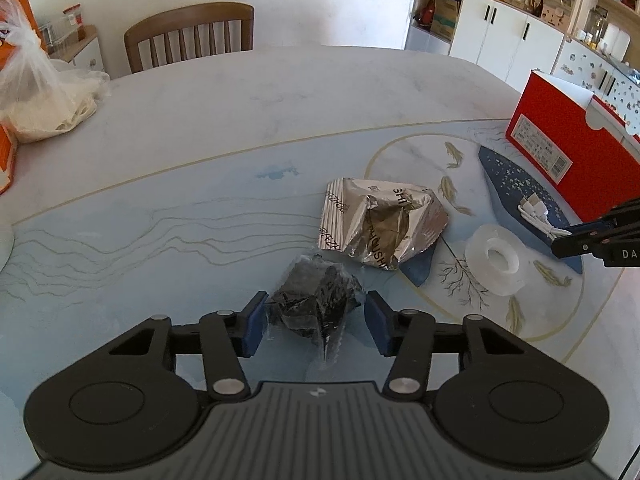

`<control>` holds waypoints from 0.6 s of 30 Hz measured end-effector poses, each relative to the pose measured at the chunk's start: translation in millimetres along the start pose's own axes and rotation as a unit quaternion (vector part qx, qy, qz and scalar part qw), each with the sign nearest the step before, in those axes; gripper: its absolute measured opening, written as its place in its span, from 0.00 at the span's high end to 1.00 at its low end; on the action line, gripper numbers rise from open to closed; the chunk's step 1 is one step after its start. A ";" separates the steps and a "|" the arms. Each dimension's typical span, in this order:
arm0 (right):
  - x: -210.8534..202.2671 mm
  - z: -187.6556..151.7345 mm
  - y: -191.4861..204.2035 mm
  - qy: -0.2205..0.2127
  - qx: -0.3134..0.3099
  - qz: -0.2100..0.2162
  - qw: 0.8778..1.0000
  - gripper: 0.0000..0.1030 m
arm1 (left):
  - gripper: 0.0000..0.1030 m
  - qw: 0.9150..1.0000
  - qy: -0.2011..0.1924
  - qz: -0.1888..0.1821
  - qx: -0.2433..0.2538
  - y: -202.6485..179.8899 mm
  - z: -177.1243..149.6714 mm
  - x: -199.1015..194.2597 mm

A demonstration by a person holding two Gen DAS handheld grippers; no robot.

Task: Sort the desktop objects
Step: 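Carry white cable with right gripper while left gripper carries black bag toward red box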

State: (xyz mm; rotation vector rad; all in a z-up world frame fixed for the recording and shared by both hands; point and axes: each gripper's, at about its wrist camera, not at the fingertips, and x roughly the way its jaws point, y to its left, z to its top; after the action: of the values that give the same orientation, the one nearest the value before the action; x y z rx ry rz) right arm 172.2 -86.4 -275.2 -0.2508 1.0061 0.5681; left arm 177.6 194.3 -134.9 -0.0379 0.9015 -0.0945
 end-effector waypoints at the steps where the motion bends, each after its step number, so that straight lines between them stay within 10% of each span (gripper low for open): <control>1: -2.4 -0.1 -0.1 -0.002 0.000 0.002 1.000 0.89 | 0.54 1.000 -0.001 0.000 -0.001 -0.4 -0.6 -1.5; 18: -45.4 -3.8 -3.8 -0.036 0.020 0.029 0.999 0.89 | 0.60 0.999 0.004 -0.020 -0.036 -14.4 -2.0 -36.8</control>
State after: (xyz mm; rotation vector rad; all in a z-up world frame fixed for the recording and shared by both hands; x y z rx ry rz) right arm 153.1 -106.3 -238.7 -0.1651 0.9556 0.6052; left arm 152.5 183.6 -106.3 -0.1221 0.9111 -0.0998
